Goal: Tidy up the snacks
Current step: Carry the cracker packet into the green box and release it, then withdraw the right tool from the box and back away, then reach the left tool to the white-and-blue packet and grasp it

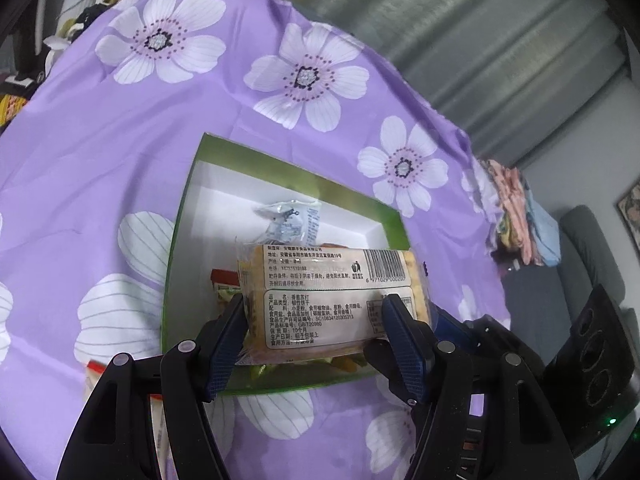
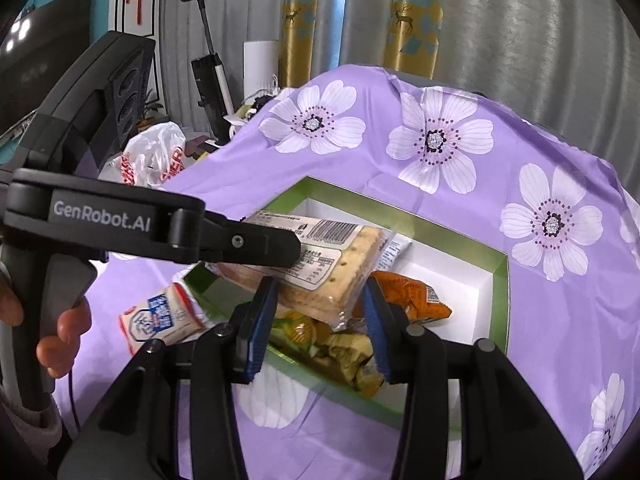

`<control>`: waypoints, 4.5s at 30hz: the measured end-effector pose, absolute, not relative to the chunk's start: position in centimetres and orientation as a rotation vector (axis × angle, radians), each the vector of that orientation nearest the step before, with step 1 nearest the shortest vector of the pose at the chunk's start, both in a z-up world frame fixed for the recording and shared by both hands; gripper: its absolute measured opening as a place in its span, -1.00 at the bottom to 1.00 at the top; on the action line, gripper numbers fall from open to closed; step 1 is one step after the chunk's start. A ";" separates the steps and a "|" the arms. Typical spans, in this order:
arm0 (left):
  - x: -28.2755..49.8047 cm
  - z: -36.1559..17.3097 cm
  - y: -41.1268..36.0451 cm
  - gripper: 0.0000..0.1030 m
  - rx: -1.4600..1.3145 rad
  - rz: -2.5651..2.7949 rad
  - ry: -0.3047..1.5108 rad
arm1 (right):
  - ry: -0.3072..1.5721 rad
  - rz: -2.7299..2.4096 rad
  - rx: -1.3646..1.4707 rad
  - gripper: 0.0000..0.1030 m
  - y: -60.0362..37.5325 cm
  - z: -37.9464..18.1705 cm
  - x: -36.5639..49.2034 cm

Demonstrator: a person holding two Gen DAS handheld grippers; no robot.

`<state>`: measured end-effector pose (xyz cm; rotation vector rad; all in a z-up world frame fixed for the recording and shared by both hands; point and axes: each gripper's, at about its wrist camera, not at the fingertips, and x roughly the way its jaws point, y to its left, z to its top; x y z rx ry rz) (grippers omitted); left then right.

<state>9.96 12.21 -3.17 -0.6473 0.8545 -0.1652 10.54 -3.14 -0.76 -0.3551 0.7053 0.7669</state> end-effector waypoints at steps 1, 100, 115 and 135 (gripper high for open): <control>10.2 -3.4 12.1 0.32 -0.652 -0.163 0.861 | 0.712 0.766 -0.358 -0.14 -3.1 -1.0 10.8; -1.5 -7.9 18.2 0.87 -0.295 0.075 1.060 | 0.924 0.874 -0.139 0.72 2.4 -8.5 -0.6; -1.6 -8.4 18.5 0.80 -0.328 0.001 1.061 | 1.005 0.949 -0.100 0.37 5.3 -10.3 0.6; -0.9 -10.2 18.5 0.29 -0.387 -0.031 1.111 | 1.053 0.963 -0.084 0.28 6.5 -11.2 2.0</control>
